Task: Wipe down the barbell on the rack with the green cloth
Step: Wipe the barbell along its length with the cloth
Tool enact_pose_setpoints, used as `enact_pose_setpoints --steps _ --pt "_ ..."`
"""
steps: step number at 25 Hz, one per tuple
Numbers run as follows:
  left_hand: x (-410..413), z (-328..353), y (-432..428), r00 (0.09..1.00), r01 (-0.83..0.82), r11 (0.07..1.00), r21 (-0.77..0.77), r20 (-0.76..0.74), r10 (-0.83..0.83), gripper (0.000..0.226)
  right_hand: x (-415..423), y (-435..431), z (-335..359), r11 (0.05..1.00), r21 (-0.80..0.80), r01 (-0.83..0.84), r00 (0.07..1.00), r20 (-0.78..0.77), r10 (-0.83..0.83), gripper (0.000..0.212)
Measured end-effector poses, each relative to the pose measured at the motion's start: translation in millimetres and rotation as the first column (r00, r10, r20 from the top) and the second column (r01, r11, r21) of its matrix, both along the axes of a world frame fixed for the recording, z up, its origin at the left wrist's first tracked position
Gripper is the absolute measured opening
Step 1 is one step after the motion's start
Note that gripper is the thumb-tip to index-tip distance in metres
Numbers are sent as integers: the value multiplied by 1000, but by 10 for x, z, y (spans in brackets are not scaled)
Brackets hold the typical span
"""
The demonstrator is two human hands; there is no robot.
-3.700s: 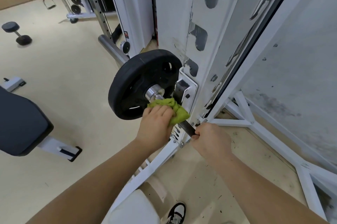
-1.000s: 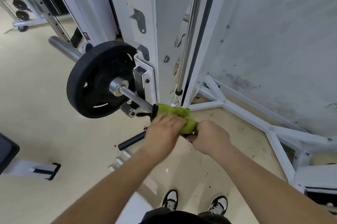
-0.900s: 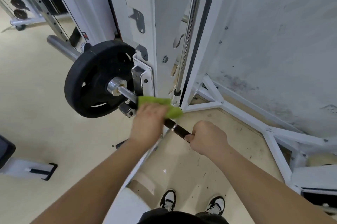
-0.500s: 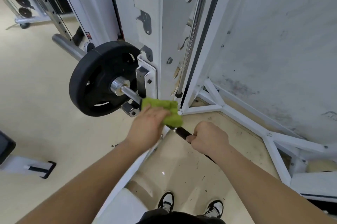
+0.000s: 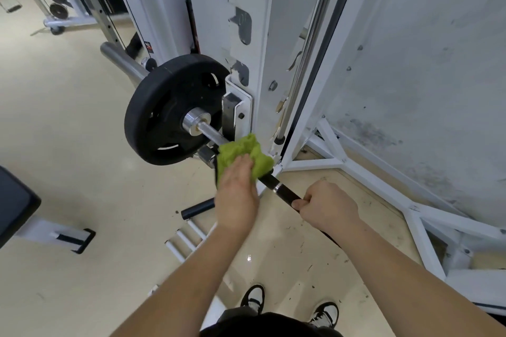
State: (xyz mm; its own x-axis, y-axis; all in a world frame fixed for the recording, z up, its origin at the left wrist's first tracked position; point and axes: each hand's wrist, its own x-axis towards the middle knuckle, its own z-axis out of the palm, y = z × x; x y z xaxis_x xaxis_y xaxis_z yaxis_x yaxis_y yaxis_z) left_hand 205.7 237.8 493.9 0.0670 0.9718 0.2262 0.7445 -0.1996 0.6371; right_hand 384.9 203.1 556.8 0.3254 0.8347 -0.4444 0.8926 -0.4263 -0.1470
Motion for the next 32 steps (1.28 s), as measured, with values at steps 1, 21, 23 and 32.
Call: enact_pose_setpoints --steps 1,21,23,32 --pt "123 15 -214 999 15 999 -40 40 -13 54 -8 3 9 1000 -3 -9 1000 22 9 27" --pt "363 122 -301 457 137 671 -729 648 610 17 -339 287 6 983 76 -168 980 117 158 14" --pt "165 23 57 348 38 656 -754 626 698 13 -300 285 5 984 73 -162 983 95 155 10" --pt "230 -126 -177 279 222 614 -757 653 704 18 -299 336 24 987 62 -151 982 125 142 4"
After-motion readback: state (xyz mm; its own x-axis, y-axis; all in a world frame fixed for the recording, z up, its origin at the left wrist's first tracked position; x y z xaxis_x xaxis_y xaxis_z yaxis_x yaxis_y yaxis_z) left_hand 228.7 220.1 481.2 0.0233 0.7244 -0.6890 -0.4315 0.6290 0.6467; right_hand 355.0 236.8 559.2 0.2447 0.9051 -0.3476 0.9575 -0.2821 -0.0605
